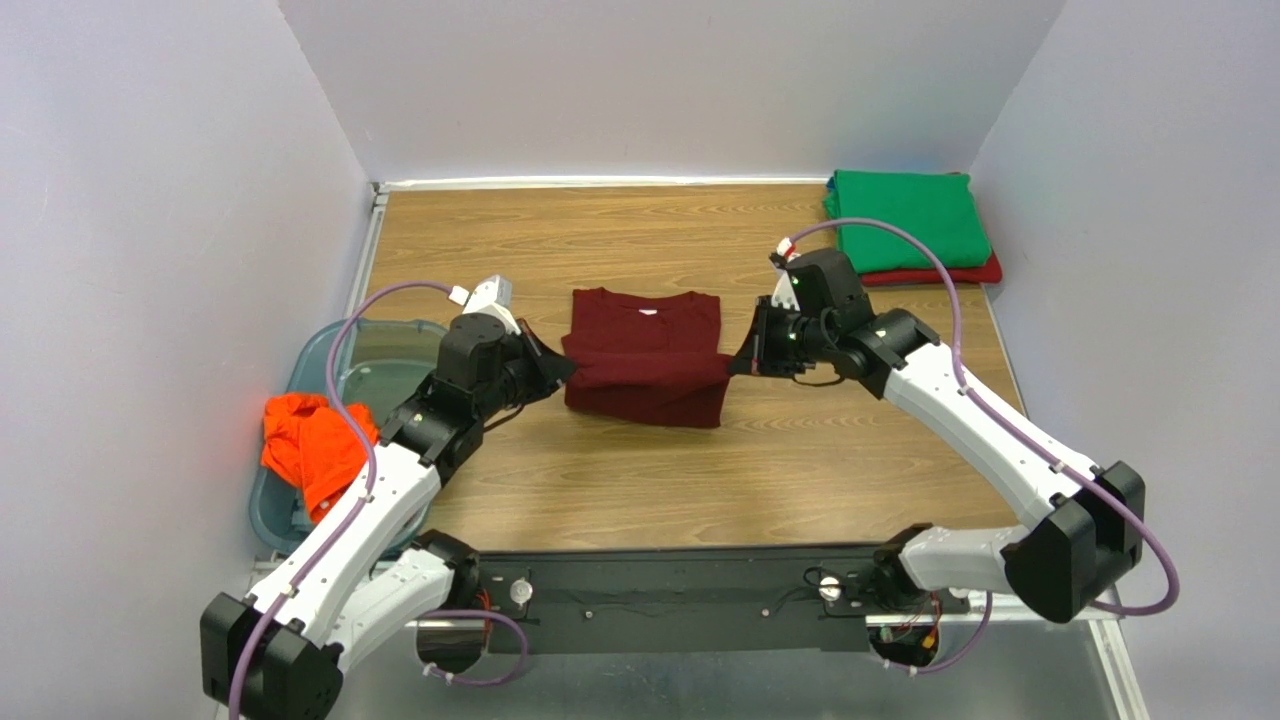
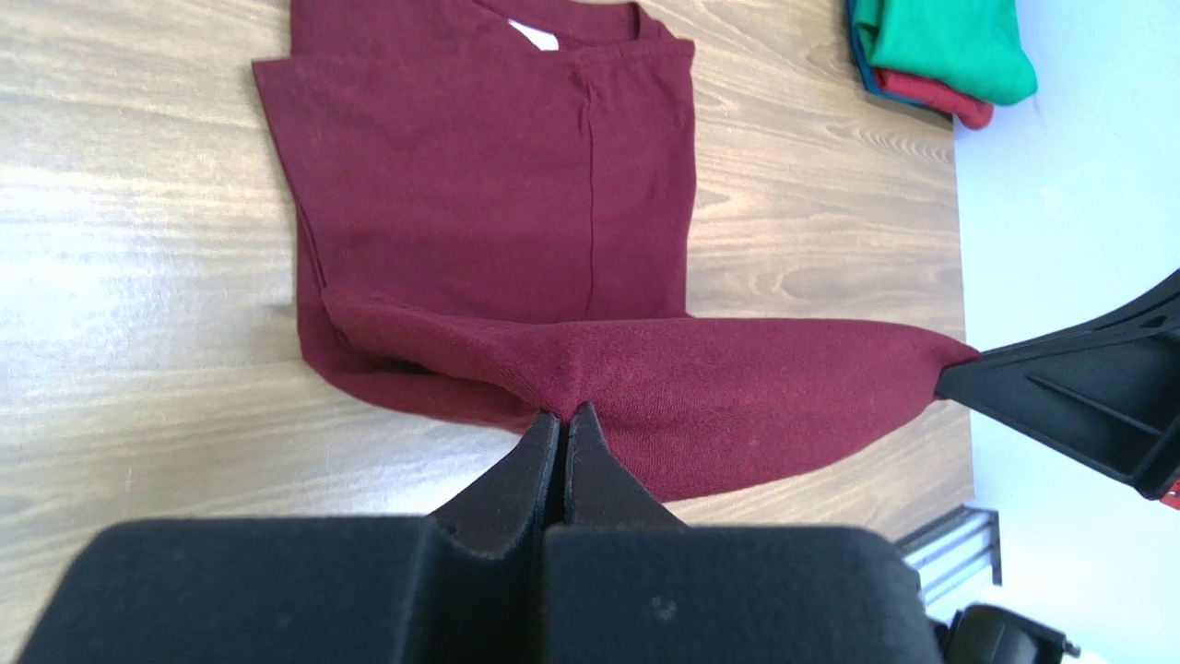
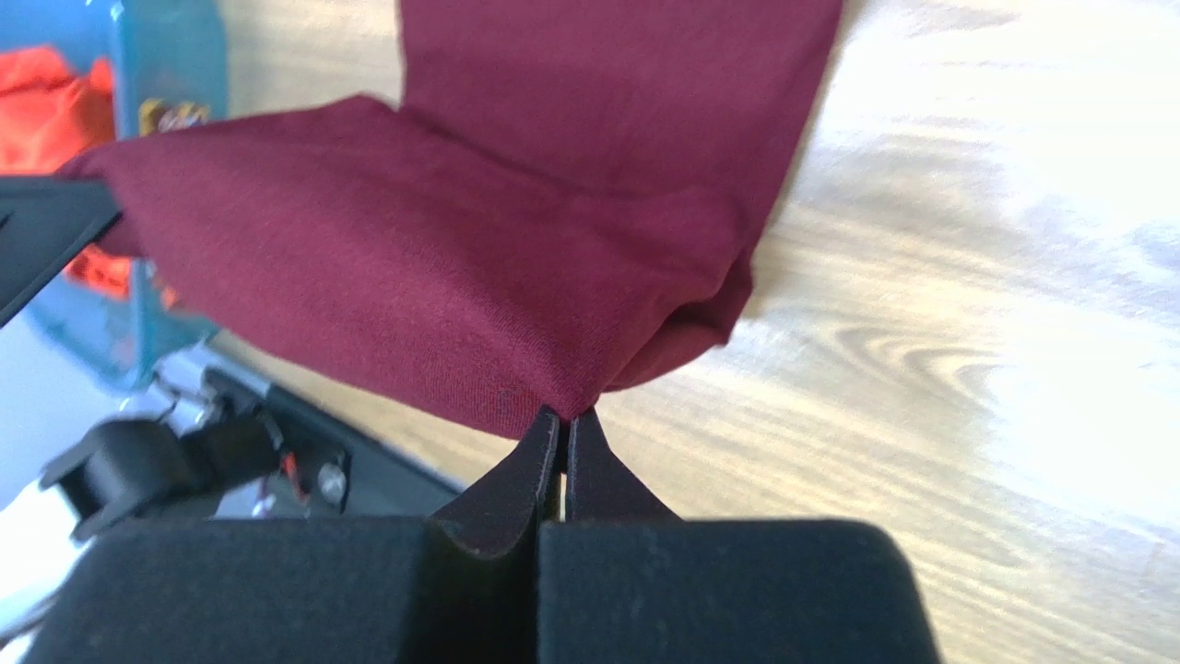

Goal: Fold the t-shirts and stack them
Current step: Fold the tshirt

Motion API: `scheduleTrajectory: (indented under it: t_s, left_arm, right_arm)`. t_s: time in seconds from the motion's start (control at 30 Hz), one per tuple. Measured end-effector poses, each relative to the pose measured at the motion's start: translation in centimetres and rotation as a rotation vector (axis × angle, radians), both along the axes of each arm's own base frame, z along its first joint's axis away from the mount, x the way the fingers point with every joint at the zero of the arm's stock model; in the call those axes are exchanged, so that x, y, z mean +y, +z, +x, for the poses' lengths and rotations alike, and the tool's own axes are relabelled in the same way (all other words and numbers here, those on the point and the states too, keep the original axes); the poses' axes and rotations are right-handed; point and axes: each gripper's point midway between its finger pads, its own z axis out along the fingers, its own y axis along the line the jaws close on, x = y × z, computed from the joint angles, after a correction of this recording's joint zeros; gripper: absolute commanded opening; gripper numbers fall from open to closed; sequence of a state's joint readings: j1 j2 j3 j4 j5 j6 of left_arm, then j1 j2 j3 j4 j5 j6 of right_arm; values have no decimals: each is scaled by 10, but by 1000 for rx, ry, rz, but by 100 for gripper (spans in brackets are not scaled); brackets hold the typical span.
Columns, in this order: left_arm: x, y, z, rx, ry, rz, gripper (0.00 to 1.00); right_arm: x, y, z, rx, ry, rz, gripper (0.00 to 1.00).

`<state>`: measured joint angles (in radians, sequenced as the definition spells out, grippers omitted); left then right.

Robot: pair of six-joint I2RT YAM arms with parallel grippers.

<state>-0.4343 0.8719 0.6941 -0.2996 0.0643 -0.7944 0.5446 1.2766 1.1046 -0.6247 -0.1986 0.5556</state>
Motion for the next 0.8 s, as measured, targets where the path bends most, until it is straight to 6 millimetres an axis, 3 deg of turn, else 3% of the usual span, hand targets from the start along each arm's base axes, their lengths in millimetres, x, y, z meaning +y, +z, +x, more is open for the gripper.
scheduleTrajectory:
  t_s: [0.23, 0.43, 0.8]
  left_arm:
    - [-2, 4, 20, -10, 35, 16, 0]
    - [-5, 6, 39, -17, 58, 30, 0]
    - [-2, -11, 77, 13, 107, 77, 0]
  right_arm:
    - [-4, -9, 21, -30, -62, -47, 1]
    - [0, 1, 42, -75, -91, -48, 1]
    - [0, -9, 77, -89, -146, -64, 1]
